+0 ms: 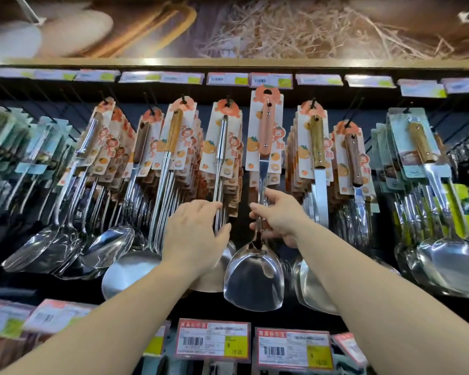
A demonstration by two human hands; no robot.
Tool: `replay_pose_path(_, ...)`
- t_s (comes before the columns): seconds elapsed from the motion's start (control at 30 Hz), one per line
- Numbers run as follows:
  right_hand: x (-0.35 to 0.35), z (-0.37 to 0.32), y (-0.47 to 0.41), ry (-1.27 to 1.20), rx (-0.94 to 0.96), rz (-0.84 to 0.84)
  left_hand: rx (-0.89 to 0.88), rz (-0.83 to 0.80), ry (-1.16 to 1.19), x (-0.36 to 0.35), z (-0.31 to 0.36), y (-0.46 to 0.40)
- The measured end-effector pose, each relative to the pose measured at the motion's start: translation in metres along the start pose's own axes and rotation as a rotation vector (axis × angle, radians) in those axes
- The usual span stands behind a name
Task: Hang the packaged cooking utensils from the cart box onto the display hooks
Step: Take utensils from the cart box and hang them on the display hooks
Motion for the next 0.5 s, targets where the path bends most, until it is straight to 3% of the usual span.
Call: replay_pose_path(0.5,0.002,0.010,-0.002,-0.033,-0.016,0.031,0.035,-0.070,-0.084,-0.007,-0.008,-0.003)
Point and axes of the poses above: each hand's wrist, its own y-axis away from the middle knuckle, its own x-axis out of the back of the hand, z = x × y, the point moved 7 cm from there along -y, towards the middle knuckle, and after that the axes turned 13 degrees about x, right-handed, at the moved point
